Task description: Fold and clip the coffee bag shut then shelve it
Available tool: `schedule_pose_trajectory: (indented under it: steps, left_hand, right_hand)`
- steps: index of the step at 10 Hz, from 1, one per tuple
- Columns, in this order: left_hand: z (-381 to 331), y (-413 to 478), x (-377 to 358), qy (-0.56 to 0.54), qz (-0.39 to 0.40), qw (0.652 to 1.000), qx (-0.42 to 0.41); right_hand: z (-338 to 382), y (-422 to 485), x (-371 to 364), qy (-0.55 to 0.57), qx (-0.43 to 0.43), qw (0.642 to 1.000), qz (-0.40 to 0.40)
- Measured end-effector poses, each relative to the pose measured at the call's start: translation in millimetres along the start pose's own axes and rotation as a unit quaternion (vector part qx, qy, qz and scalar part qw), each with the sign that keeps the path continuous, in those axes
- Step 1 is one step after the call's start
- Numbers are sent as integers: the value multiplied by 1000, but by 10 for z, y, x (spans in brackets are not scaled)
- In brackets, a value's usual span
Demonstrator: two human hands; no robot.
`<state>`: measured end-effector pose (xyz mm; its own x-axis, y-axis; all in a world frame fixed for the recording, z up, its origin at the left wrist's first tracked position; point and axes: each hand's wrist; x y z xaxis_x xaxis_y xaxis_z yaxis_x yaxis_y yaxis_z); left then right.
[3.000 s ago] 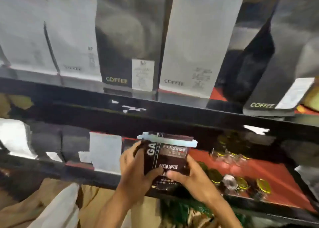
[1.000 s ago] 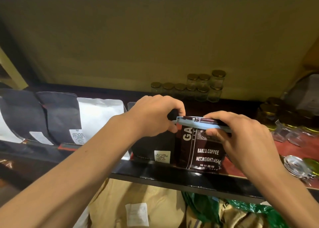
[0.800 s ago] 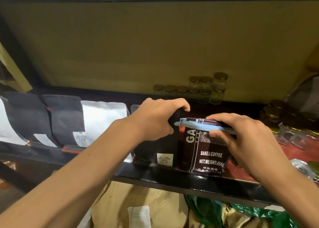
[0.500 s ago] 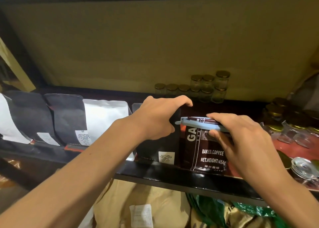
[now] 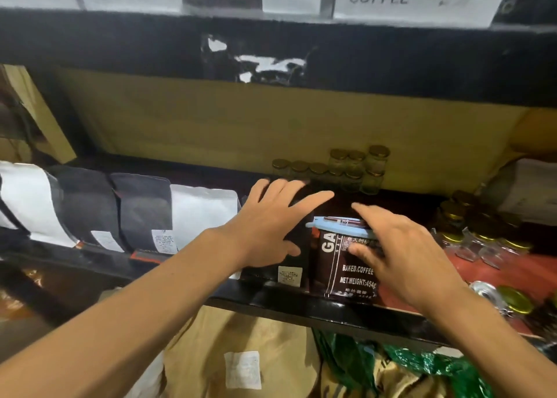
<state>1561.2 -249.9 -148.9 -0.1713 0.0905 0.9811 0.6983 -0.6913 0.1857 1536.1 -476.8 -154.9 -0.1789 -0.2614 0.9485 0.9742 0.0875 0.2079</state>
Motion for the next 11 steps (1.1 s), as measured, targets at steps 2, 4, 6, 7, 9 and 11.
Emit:
schedule_pose_trajectory:
  steps: [2,4,6,7,9,11]
  left_hand:
    - [80,-166,83,-23,27,999,24]
    - [49,-237,10,-3,23,1000,17]
    - [15,-258,-58,19,-23,999,13]
    - [-14,-271,-75,23,-39,999,17]
    - [-61,-351,-50,13,-61,998,4]
    - [-104,-502,10,-7,-75,997,1]
  right_hand:
    - [76,-40,-22,-69,-3,997,24]
    - [259,-108,-73,-100,-11,994,-49]
    - [371,-126,-234,-111,-11,993,-31]
    - [345,-159,-227,-116,-9,993,-37]
    - [331,-264,-171,-138,-5,989,-57]
    - [372,-453,-21,-123,-18,992,-32]
Point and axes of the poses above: each hand's wrist, its own y-axis towards the middle knuckle, its own x-axis out of the back of the hand, z = x × y, and after that the axes turned 12 degrees about -x, right-handed
